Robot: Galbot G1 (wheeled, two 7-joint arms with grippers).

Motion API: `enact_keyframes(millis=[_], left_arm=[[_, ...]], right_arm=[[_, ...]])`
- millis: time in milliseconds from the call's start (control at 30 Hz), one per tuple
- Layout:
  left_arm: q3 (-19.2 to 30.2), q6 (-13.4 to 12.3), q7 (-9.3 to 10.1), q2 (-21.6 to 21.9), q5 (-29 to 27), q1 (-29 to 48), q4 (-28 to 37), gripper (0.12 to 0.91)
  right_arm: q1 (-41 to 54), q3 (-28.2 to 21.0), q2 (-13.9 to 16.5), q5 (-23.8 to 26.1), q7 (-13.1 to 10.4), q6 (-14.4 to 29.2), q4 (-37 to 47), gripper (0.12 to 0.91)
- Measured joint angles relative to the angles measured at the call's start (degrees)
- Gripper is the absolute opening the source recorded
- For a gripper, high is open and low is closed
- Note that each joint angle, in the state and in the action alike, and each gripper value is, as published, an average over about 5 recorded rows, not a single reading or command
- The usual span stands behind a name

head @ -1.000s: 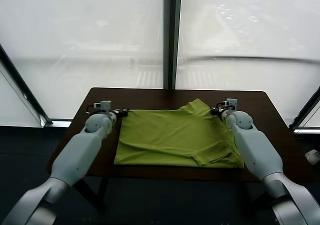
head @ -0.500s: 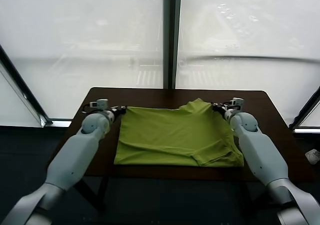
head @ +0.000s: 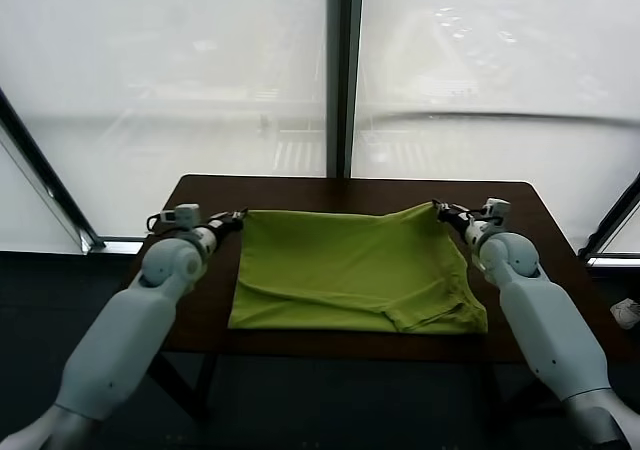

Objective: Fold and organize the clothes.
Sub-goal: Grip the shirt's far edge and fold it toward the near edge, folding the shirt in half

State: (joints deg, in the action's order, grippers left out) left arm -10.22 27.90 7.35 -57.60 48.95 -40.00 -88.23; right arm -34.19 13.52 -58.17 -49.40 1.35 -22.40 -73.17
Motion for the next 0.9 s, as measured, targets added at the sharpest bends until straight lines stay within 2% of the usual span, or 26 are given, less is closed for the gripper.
enact_keyframes(millis=[200, 367, 533, 700, 900], left_arm=[[-2.5, 0.0, 0.28, 1.8, 0.1, -4.5, -5.6, 0.18], [-4.4, 0.3, 1.33, 2.9, 0.4, -8.8, -9.7, 0.18], [-6.0, 0.7, 2.36, 3.1, 0.7, -12.8, -13.5, 0.18], [-7.5, 0.8, 2.61, 2.8, 0.3, -16.7, -16.9, 0.18], [-7.9, 0.7, 2.39, 2.3, -0.3, -19.4, -18.3, 0.18]], right_arm=[[-4.2, 1.7, 2.7, -0.8, -1.3, -1.6, -5.1, 0.139], [-8.0, 3.1, 5.0, -1.4, -2.2, -2.7, -9.7, 0.139], [-12.5, 4.8, 7.9, -1.9, -3.4, -4.1, -15.1, 0.139], [-16.8, 5.9, 10.8, -2.0, -4.7, -5.9, -19.9, 0.139], [-19.2, 6.1, 12.4, -2.1, -4.5, -6.7, -22.7, 0.166]])
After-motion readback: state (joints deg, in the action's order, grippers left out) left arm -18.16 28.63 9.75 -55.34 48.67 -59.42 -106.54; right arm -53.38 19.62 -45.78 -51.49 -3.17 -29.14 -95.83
